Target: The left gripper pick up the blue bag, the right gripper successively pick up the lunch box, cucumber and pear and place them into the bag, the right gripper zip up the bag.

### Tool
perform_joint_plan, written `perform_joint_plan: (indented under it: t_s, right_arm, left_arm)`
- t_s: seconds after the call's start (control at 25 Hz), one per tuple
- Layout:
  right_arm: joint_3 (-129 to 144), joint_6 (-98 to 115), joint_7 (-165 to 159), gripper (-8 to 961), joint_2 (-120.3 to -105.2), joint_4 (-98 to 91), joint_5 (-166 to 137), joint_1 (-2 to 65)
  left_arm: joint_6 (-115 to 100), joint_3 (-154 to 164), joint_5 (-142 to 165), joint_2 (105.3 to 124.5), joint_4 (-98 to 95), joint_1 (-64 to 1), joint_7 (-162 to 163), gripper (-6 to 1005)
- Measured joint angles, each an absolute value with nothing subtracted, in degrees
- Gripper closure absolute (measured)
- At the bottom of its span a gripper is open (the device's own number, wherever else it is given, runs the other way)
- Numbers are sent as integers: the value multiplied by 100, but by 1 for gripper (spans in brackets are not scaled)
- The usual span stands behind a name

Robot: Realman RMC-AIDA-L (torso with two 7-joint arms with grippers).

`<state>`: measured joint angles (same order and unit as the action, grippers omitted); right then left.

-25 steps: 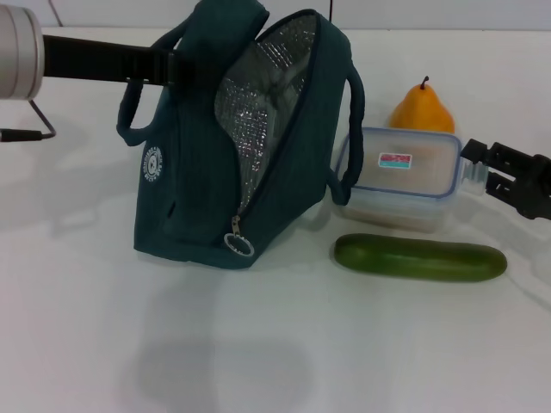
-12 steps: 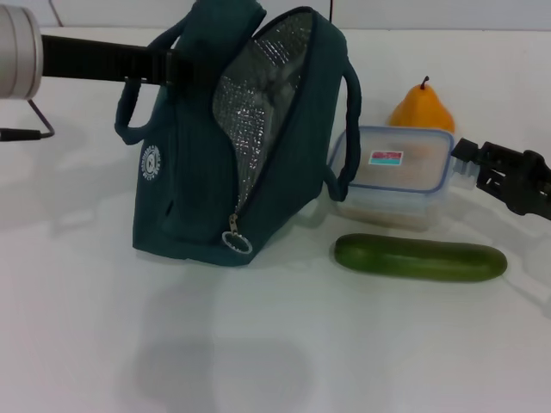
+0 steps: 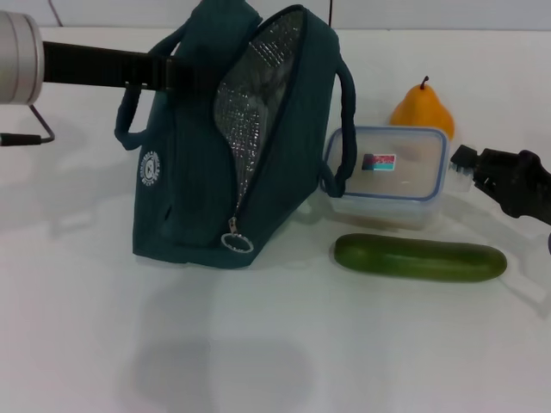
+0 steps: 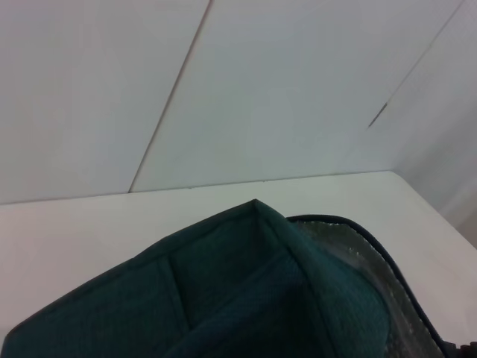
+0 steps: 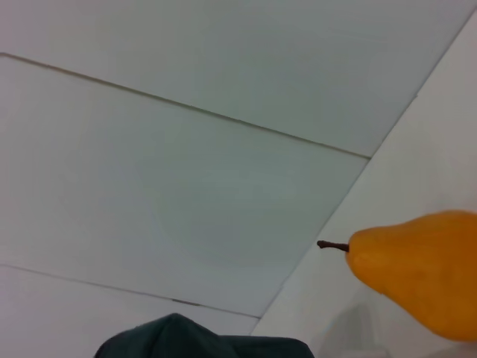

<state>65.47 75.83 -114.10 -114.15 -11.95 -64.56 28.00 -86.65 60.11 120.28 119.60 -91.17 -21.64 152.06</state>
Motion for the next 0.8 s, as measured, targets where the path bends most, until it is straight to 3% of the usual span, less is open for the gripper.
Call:
perform_joint_plan:
  t_s: [0.08, 0.8]
  right_arm:
    - [6547, 7593, -11416, 849, -11425, -1197, -6426, 2793]
    - [6539, 8046, -11610, 857, -11449, -1171, -5989, 2560]
  left_arm:
    - [-8665, 6011, 12011, 11960, -9116, -2143, 15205, 945]
    - [-8672, 5780, 11617, 11957, -9108, -1973, 15038, 945]
